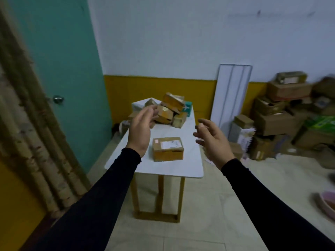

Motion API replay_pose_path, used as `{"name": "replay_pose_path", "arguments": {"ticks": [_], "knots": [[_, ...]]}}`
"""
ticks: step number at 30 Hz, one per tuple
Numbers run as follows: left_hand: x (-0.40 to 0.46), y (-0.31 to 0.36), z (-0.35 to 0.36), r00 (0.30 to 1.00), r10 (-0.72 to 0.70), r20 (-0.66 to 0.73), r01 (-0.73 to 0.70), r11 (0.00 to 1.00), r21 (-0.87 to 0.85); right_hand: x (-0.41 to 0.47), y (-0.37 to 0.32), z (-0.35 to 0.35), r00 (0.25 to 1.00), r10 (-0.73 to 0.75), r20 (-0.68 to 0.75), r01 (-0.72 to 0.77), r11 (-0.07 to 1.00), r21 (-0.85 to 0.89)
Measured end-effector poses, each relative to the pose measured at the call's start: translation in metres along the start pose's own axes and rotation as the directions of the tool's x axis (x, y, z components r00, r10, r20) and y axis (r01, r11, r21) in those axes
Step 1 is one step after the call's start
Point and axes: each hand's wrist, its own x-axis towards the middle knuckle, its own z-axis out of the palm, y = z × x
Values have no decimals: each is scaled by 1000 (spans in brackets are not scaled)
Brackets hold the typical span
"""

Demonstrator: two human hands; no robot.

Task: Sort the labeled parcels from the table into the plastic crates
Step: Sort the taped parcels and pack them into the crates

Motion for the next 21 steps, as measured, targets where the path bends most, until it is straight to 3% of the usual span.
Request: {"name": "replay_pose_path", "arguments": {"ticks": [6, 13, 18, 21], "knots": [[97, -60, 51, 996, -85, 15, 86, 996, -33, 91, 33, -42, 996, 57, -62, -64, 990, -125], [199, -132, 123, 993, -121, 12, 121, 993, -9, 215, 90, -96, 996, 74, -54, -81, 987, -141], [256, -180, 165, 985, -105, -139, 112, 993, 46, 319, 135, -130, 993, 95, 66, -86, 988, -127], [277, -203, 180, 947, -152, -284, 170, 985, 39, 372, 156, -137, 968, 126, 219, -86, 979, -183]]}}
